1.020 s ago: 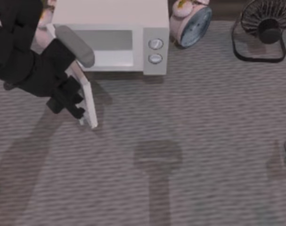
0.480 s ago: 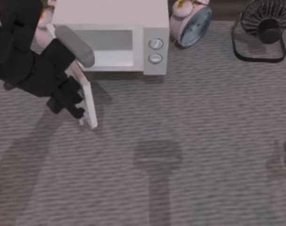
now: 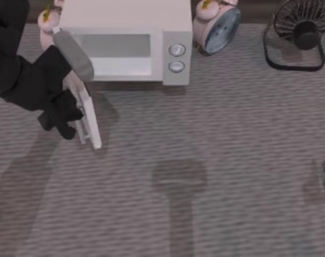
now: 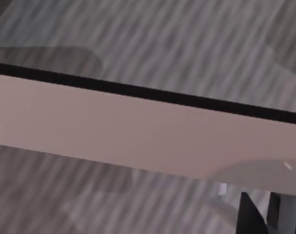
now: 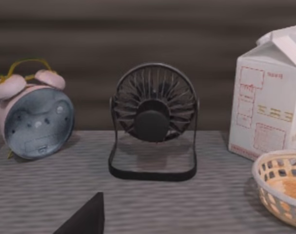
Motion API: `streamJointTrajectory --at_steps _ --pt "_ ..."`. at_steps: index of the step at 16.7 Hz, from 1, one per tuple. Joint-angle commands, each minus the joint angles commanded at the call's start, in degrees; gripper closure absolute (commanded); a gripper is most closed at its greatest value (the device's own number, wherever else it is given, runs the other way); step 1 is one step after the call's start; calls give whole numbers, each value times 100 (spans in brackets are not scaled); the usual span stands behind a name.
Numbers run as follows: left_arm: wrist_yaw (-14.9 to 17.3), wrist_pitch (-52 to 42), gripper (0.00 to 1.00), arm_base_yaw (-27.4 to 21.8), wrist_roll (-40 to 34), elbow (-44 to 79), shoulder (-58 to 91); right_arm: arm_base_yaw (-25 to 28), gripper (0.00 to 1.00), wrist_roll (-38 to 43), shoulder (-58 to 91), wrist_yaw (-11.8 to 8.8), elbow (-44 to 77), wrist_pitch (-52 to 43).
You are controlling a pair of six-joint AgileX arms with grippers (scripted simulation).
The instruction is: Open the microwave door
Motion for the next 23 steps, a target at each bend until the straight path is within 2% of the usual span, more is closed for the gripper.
streamJointTrajectory --at_steps 3,23 --pt "134 -111 100 131 298 9 -8 0 0 0 0 0 0 0" --pt "137 -113 100 133 304 9 -8 0 0 0 0 0 0 0"
